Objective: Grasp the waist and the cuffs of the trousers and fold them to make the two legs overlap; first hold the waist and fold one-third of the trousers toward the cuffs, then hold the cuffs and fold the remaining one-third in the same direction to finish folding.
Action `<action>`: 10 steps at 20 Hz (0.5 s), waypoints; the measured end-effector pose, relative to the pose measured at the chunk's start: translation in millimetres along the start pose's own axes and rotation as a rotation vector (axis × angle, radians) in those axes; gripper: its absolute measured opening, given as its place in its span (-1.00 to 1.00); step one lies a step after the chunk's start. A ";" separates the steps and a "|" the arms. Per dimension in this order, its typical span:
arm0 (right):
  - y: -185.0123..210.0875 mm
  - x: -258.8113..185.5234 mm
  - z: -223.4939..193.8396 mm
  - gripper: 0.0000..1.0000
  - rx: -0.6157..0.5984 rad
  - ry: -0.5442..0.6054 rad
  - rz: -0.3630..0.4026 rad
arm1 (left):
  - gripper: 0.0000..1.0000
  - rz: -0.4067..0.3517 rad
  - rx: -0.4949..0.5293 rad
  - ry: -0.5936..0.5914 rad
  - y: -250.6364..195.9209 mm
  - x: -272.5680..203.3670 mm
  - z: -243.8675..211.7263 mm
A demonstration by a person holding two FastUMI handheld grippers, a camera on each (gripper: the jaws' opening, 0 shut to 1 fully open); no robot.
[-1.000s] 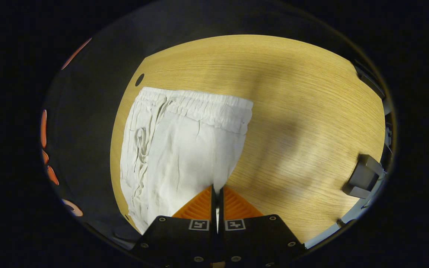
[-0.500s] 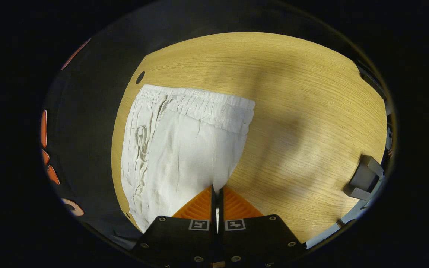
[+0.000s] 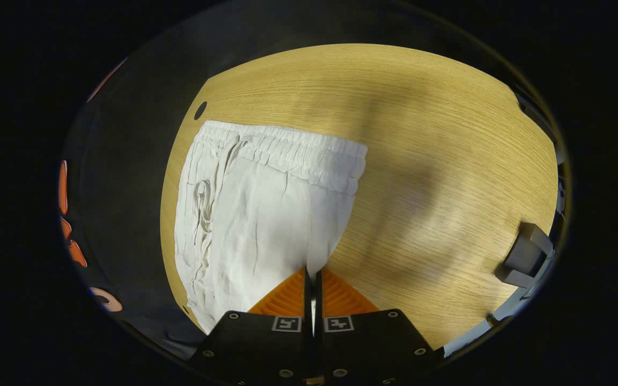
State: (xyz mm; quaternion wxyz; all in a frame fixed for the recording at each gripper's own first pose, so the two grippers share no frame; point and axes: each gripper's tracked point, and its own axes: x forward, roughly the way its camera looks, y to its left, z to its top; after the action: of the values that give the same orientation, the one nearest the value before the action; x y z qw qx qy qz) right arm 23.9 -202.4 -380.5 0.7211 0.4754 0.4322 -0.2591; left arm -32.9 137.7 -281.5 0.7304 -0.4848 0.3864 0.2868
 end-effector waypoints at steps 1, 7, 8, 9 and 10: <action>0.0 -0.1 0.3 -0.98 0.003 0.001 0.001 | 1.00 0.005 -0.012 0.012 0.8 -0.7 -0.5; -0.1 0.2 0.2 -0.99 0.012 0.003 0.005 | 1.00 0.004 -0.043 0.033 -3.0 2.2 -4.2; 0.3 0.0 0.2 -0.98 0.013 0.004 0.006 | 0.99 -0.004 -0.046 0.028 -5.1 3.8 -3.7; 0.3 0.0 -0.1 -0.98 0.012 0.007 0.007 | 1.00 -0.015 -0.050 0.025 -8.3 4.8 -2.2; 0.8 0.2 -0.4 -0.98 0.009 0.012 0.009 | 0.99 -0.026 -0.051 0.027 -10.2 4.0 -1.9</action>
State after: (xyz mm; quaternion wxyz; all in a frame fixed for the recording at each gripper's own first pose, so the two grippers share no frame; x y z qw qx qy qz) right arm 24.5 -201.6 -380.4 0.7177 0.4820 0.4330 -0.2549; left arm -23.3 132.4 -280.3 0.7163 -0.5119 0.3823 0.2804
